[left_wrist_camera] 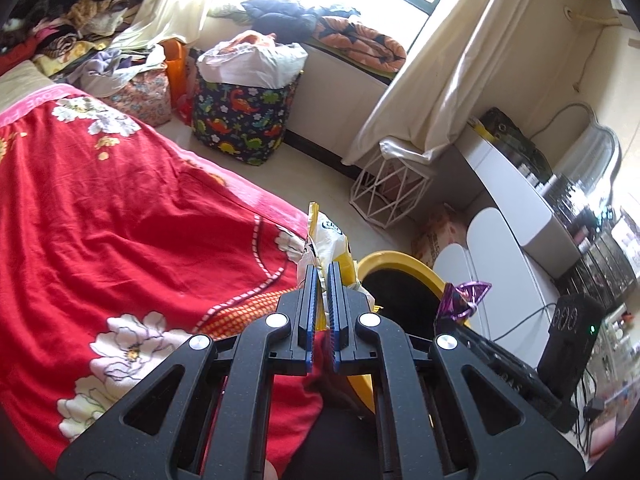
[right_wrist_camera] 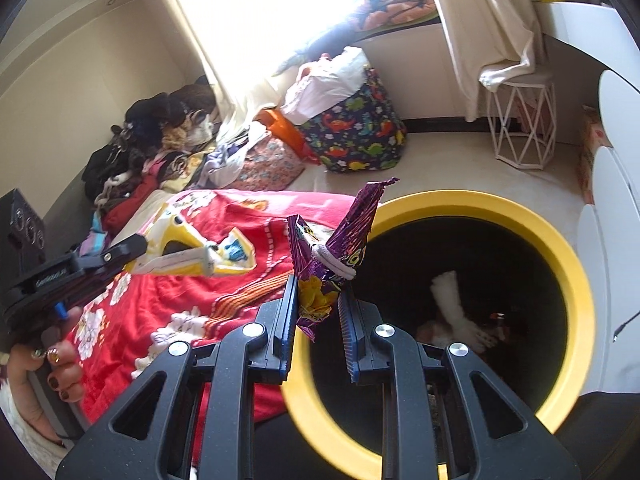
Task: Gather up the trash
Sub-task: 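Carry the purple foil wrapper and yellow-white wrapper over the yellow bin, then open both tools to drop the two wrappers into the bin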
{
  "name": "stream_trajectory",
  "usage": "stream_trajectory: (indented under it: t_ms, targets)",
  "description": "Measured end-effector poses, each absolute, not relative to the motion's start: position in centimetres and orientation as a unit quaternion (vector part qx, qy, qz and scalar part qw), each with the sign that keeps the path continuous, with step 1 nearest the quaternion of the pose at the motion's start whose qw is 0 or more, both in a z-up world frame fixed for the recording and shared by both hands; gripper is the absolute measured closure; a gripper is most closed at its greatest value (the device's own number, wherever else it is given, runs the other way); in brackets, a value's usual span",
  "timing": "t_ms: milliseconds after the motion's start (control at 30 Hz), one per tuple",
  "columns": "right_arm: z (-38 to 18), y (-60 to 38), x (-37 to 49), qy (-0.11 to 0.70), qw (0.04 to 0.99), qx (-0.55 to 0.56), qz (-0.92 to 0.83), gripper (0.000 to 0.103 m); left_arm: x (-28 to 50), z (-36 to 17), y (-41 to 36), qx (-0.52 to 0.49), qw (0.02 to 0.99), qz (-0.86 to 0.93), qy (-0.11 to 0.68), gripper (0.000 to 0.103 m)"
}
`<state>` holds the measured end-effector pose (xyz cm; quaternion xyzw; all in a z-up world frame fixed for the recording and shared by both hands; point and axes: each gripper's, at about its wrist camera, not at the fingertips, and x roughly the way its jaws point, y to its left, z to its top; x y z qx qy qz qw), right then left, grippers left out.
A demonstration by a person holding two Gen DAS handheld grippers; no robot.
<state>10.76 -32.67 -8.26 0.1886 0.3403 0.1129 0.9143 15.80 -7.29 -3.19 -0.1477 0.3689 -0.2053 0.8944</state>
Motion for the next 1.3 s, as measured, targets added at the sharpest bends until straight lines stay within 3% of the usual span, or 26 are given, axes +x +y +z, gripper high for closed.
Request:
stream_trajectory:
  t_ms: [967,1033,1100,1167,1233,1300]
  targets:
    - [-11.1,-39.9,10.8,0.389,0.894,0.218,0.039,0.081,15.4,-7.2,-18.5,-0.052,0.859,-0.284,0.423,0.100]
    - [-11.1,-40.1,10.8,0.390,0.893,0.221,0.036,0.068,15.5,-7.4,-18.8,-0.048,0.858,-0.282,0.426,0.090]
    - [-11.1,-40.3,10.8,0.390,0.892,0.224,0.034,0.061,15.4,-7.4,-18.8,-0.046,0.860,-0.280,0.424,0.063]
    - [-11.0,-40.3,10.7,0.390,0.893,0.222,0.031,0.060,15.2,-7.1,-18.8,-0.040,0.864,-0.278,0.417,0.063]
    - [-11.0,-40.3,10.6,0.390,0.893,0.222,0.030,0.053,14.9,-6.9,-18.7,-0.034,0.868,-0.275,0.411,0.056]
    - [-10.9,-40.3,10.4,0.388,0.894,0.223,0.030,0.050,14.7,-6.6,-18.5,-0.034,0.871,-0.272,0.407,0.042]
